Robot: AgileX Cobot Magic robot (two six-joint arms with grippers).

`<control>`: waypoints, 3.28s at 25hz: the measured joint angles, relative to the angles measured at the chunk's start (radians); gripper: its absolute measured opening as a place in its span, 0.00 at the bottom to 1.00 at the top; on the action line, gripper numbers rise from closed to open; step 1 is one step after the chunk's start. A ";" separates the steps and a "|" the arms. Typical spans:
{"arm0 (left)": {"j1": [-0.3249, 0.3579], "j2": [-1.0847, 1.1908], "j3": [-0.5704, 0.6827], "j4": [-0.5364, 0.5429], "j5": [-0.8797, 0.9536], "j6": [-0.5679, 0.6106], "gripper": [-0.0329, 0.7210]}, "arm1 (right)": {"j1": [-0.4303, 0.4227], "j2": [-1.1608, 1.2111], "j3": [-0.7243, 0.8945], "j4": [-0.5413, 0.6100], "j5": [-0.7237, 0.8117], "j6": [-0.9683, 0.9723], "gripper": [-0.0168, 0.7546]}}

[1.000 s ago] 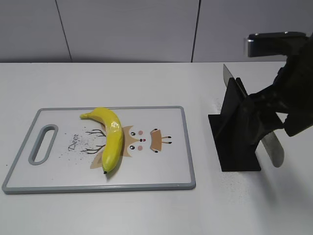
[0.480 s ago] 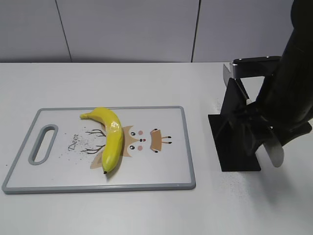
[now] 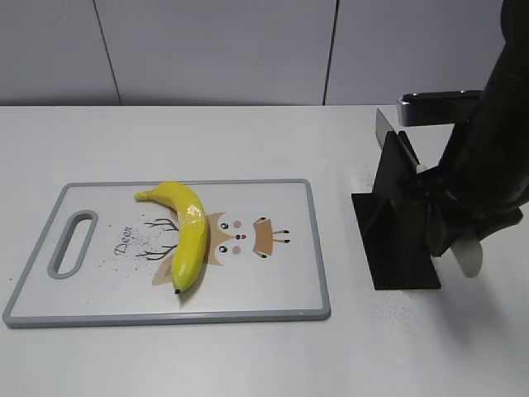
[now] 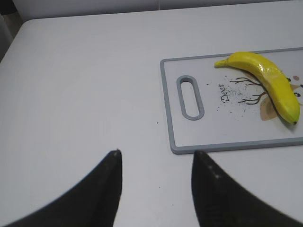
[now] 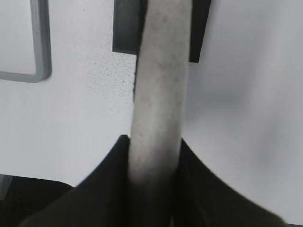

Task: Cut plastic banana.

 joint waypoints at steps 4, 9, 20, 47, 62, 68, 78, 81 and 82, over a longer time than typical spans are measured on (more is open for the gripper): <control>0.000 0.000 0.000 0.000 0.000 0.000 0.66 | 0.000 -0.073 -0.015 0.002 0.004 0.007 0.25; 0.000 0.000 0.000 0.000 0.000 0.000 0.65 | 0.002 -0.158 -0.060 0.003 0.001 -0.001 0.24; 0.000 0.000 0.000 0.000 0.000 0.000 0.65 | 0.005 -0.220 -0.179 0.019 -0.102 -0.092 0.23; -0.043 1.014 -0.363 -0.403 -0.366 0.759 0.88 | 0.005 0.135 -0.301 0.447 -0.154 -1.442 0.23; -0.200 1.562 -0.753 -0.398 -0.106 1.128 0.82 | 0.005 0.328 -0.553 0.536 0.061 -1.621 0.23; -0.200 1.645 -0.756 -0.353 -0.124 1.131 0.69 | -0.005 0.362 -0.553 0.558 0.066 -1.630 0.23; -0.204 1.696 -0.756 -0.355 -0.126 1.147 0.09 | -0.014 0.379 -0.554 0.559 0.050 -1.671 0.23; -0.206 1.705 -0.756 -0.358 -0.127 1.151 0.08 | -0.014 0.379 -0.555 0.539 0.049 -1.666 0.23; -0.206 1.709 -0.756 -0.361 -0.128 1.152 0.08 | -0.014 0.379 -0.555 0.535 0.049 -1.665 0.23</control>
